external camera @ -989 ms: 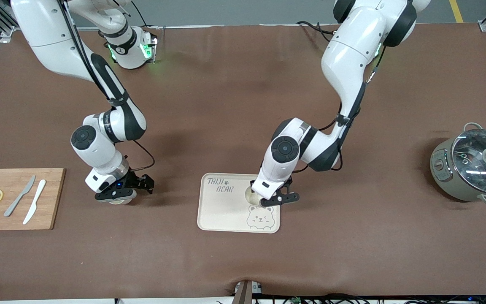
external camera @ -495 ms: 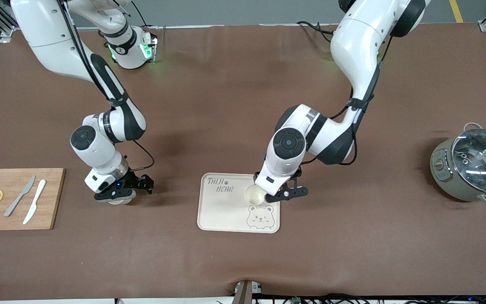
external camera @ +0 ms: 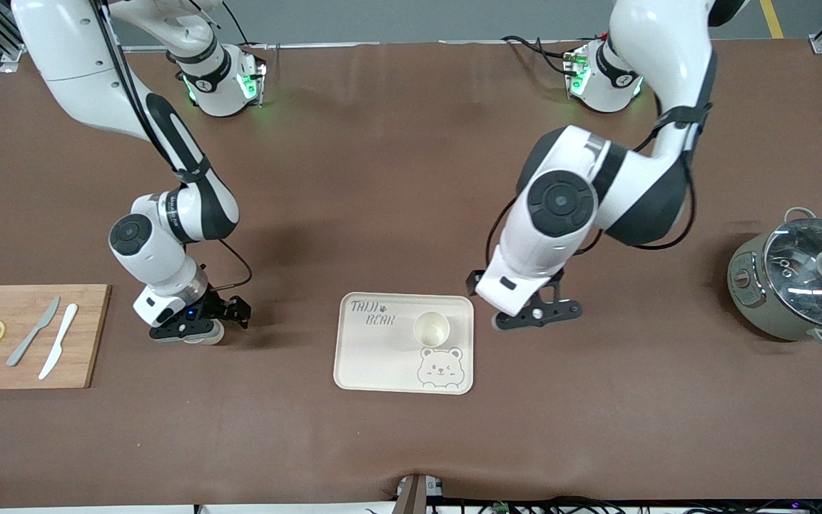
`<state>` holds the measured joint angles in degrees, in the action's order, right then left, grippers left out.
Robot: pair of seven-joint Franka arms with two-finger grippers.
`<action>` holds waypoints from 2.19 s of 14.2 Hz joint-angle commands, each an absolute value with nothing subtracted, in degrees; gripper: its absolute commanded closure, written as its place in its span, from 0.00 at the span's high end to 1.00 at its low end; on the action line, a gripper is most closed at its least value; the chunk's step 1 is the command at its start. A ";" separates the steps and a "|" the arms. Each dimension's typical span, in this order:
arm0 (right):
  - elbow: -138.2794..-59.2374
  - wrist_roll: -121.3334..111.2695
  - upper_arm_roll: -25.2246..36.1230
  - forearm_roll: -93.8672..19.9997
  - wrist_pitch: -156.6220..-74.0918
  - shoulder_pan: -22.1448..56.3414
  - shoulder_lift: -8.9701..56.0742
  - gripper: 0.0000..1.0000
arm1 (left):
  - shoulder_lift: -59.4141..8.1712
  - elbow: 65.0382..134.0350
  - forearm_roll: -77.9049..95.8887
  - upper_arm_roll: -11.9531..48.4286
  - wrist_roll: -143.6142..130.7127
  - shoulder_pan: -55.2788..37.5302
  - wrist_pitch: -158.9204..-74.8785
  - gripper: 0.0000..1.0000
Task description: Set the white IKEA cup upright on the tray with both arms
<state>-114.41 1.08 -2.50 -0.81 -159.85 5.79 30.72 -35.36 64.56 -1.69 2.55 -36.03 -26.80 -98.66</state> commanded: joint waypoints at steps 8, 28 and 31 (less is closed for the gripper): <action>-114.70 0.61 -3.08 -0.79 -155.65 5.19 27.86 1.00 | -24.35 69.26 0.61 2.72 -8.91 -8.19 -92.11 1.00; -114.08 0.26 -3.08 -0.79 -155.74 5.89 28.39 0.57 | 3.33 110.03 0.70 2.72 -3.43 -4.66 -111.97 1.00; -113.91 -0.09 -3.08 -0.79 -155.74 5.80 28.39 0.35 | 3.87 110.30 1.32 2.64 -2.47 -4.39 -110.66 1.00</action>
<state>-113.99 0.71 -2.94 -0.81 -156.05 5.91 28.91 2.31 108.57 -0.12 2.58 -4.45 -4.95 -110.56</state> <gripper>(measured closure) 0.537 0.000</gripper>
